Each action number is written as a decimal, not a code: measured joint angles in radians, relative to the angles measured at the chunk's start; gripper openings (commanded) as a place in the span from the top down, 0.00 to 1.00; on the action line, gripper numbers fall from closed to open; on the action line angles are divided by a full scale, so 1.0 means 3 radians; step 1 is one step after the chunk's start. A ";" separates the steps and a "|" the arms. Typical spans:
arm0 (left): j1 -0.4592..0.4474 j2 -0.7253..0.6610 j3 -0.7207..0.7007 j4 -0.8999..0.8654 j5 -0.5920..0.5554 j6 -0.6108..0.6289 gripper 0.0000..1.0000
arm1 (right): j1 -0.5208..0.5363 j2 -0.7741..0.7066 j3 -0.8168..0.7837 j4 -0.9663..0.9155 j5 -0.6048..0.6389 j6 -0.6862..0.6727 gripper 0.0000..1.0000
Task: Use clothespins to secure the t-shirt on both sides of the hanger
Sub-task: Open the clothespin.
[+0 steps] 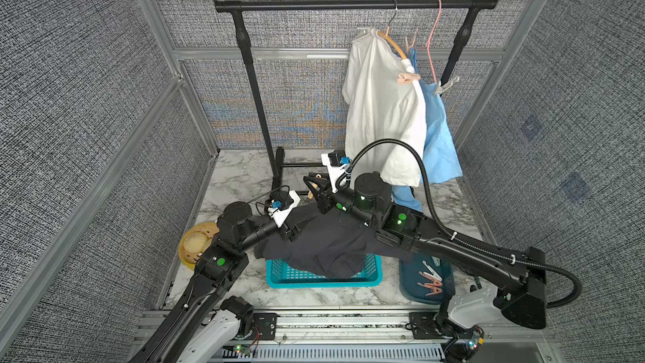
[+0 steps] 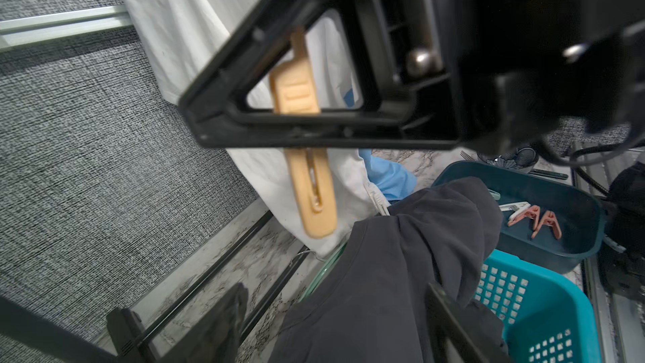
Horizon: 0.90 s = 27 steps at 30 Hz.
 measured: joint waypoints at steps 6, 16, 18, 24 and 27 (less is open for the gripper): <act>-0.0175 0.0242 0.0008 0.0181 -0.0234 -0.0048 0.32 | 0.0013 0.0033 0.0015 -0.0164 0.0065 0.0209 0.84; -0.0314 0.0469 0.0032 0.0585 -0.0403 -0.0276 0.55 | 0.0011 0.0072 0.0090 -0.0397 0.0136 0.0449 0.74; -0.0328 0.0478 0.0043 0.0617 -0.0395 -0.0294 0.62 | 0.0013 0.0084 0.0094 -0.0422 0.0158 0.0467 0.72; -0.0348 0.0479 0.0017 0.0632 -0.0395 -0.0303 0.81 | 0.0011 0.0092 0.0137 -0.0543 0.0174 0.0530 0.59; -0.0348 0.0478 -0.0010 0.0631 -0.0395 -0.0300 0.88 | 0.0011 0.0092 0.0179 -0.0570 0.0173 0.0581 0.52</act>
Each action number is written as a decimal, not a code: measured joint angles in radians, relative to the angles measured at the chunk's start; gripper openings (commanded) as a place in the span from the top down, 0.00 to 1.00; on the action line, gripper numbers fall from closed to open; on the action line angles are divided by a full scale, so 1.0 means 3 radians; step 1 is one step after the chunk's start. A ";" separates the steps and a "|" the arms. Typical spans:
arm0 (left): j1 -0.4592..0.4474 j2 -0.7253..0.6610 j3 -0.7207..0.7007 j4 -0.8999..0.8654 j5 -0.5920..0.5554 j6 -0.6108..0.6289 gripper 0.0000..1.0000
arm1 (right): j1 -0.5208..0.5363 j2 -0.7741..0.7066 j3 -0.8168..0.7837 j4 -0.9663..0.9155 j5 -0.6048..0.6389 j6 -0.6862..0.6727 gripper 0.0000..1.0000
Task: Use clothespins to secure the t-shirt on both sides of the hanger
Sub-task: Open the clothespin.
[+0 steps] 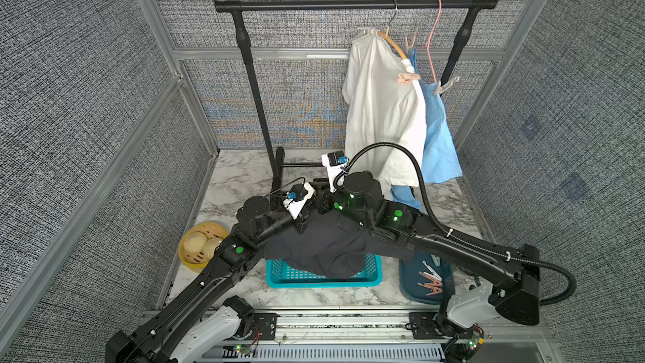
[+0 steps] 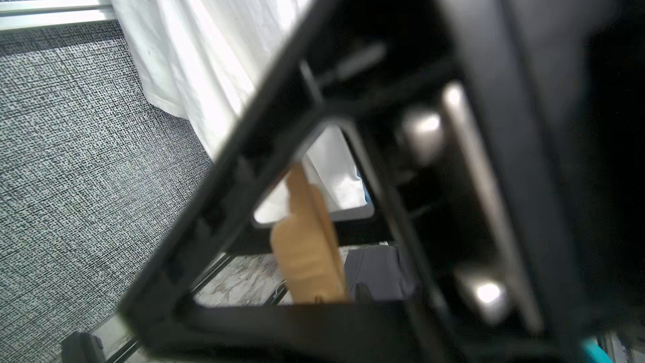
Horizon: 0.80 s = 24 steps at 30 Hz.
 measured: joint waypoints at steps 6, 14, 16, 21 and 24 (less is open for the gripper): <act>0.0000 -0.0005 -0.0003 -0.0001 -0.0010 0.0001 0.97 | 0.0000 -0.0041 0.0032 -0.0067 -0.0027 0.0032 0.43; -0.0001 -0.0062 0.0017 -0.0161 -0.0191 0.0189 0.99 | -0.0121 -0.0314 0.0132 -0.0556 -0.0028 0.0264 0.29; 0.0000 -0.0061 0.0069 -0.0251 -0.0258 0.0248 0.99 | -0.0149 -0.0384 0.0132 -0.0698 -0.0070 0.0398 0.29; 0.0000 -0.0010 0.0170 -0.0406 -0.0266 0.0369 0.99 | -0.0149 -0.0394 0.0151 -0.1002 -0.0334 0.0657 0.28; 0.0001 0.0042 0.0210 -0.0467 -0.0262 0.0365 1.00 | -0.0145 -0.0369 0.0137 -0.1062 -0.0441 0.0744 0.27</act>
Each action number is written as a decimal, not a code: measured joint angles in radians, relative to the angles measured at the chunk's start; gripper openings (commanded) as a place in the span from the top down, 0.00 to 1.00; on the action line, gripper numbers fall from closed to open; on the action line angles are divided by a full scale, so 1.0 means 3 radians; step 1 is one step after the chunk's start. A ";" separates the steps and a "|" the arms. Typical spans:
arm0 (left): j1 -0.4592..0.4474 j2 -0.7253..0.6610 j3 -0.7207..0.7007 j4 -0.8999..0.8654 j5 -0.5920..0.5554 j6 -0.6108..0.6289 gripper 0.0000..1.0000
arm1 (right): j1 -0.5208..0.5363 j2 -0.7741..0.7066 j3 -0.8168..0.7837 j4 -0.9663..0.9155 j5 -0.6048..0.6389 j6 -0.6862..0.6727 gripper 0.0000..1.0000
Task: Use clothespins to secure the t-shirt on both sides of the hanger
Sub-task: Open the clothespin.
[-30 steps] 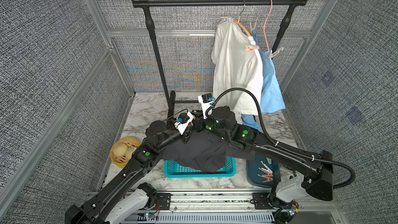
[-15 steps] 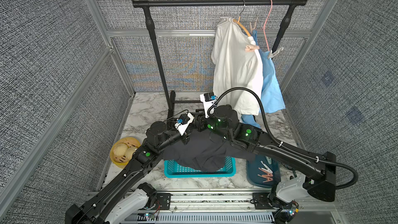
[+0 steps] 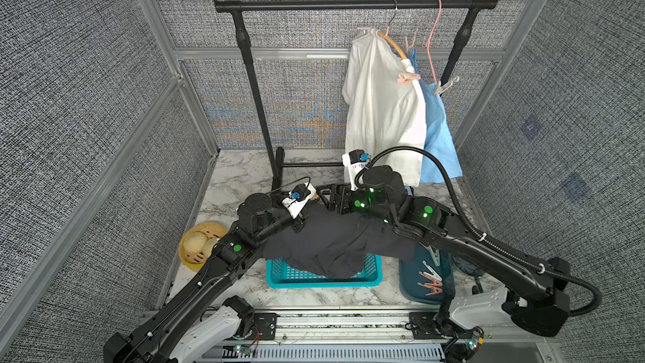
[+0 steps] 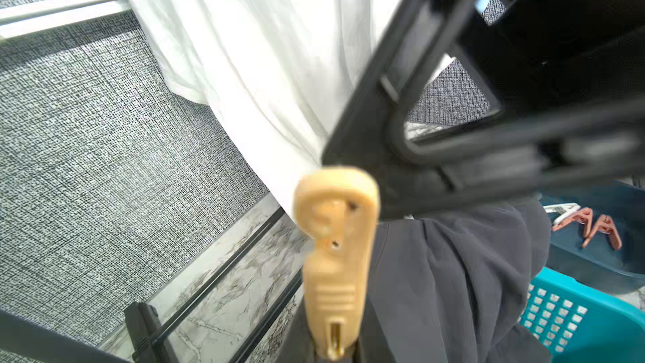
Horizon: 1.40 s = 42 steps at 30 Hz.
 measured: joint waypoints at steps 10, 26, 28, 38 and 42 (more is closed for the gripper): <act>-0.0001 0.0094 0.0057 -0.0103 0.0019 0.0000 1.00 | 0.0010 -0.0174 -0.0252 0.0161 -0.0064 0.0046 0.28; -0.0001 0.0136 0.0100 -0.0134 0.0090 -0.0041 1.00 | 0.0027 0.0192 -0.0099 0.0294 0.0080 -0.0086 0.50; -0.0001 0.0136 0.0107 -0.0168 0.0092 -0.0041 1.00 | 0.0038 0.0205 -0.0099 0.0317 0.0112 -0.0088 0.52; -0.0001 0.0139 0.0155 -0.0286 0.0114 -0.0006 0.96 | 0.0028 0.0259 -0.0088 0.0360 0.0238 -0.0164 0.80; -0.0001 0.0140 0.0155 -0.0309 0.0112 -0.0004 0.58 | 0.0028 0.0242 -0.0126 0.0376 0.0254 -0.0188 0.93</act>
